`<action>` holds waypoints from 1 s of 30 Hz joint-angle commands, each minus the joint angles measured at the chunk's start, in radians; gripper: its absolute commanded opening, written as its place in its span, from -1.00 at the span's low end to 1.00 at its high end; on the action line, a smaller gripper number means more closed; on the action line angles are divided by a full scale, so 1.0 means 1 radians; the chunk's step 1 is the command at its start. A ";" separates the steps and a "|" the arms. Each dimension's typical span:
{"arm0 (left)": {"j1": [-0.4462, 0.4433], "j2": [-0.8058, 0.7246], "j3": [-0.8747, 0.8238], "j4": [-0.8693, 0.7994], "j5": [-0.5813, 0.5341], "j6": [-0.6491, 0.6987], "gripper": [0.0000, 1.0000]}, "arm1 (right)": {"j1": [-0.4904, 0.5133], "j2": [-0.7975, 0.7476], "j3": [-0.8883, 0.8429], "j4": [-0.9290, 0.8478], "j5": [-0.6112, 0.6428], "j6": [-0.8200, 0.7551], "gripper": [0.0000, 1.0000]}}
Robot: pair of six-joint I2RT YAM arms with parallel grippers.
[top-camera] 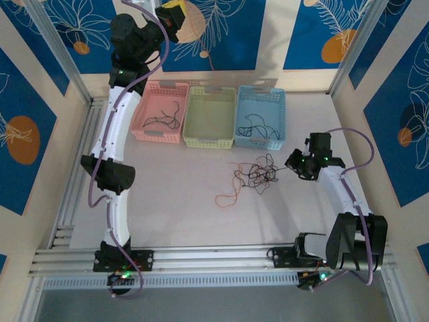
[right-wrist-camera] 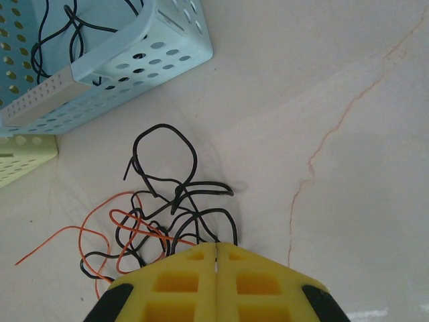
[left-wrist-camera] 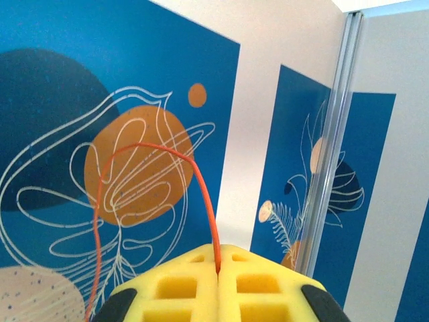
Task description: Untangle the cables
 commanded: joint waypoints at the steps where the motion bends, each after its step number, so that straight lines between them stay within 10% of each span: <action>1: -0.014 -0.006 0.032 0.060 -0.015 0.014 -1.00 | 0.009 0.007 0.016 0.002 -0.034 -0.017 -1.00; 14: -0.032 0.139 0.014 -0.016 -0.010 0.070 -1.00 | 0.006 0.017 0.017 0.017 -0.047 -0.016 -1.00; 30: -0.170 0.134 -0.540 -0.136 -0.064 0.274 -1.00 | 0.011 0.016 0.001 0.024 -0.065 -0.014 -1.00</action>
